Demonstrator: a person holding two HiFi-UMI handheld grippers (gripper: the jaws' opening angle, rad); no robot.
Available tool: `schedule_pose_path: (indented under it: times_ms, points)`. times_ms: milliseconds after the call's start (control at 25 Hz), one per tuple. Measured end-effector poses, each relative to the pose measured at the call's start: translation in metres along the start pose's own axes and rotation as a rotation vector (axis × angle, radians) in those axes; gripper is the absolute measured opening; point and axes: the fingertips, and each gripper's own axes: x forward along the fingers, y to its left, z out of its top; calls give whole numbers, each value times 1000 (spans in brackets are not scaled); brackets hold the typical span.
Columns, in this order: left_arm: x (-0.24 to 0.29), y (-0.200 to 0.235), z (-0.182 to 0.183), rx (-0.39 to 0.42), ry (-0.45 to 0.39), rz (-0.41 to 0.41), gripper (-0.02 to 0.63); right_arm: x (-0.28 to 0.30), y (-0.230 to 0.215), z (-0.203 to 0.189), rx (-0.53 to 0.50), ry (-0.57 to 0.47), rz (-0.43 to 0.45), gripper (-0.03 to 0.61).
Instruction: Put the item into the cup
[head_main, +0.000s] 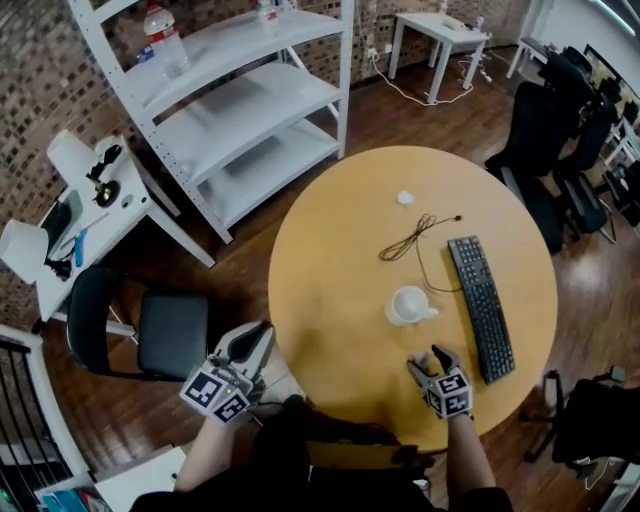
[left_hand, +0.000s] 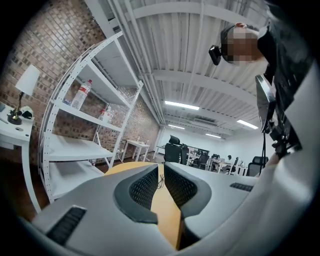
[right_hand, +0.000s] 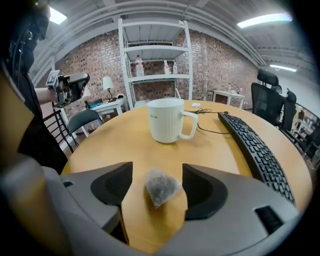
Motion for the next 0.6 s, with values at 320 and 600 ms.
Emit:
schedule_pose_path:
  times_ms: [320,600]
  points:
    - [-11,-2,-8,-8,26,34,32,14,-9,-17,-54,75,-41,265]
    - [-6,-10,-6,-11,19,9,32,3,-12,-12,-28,49,-67,141]
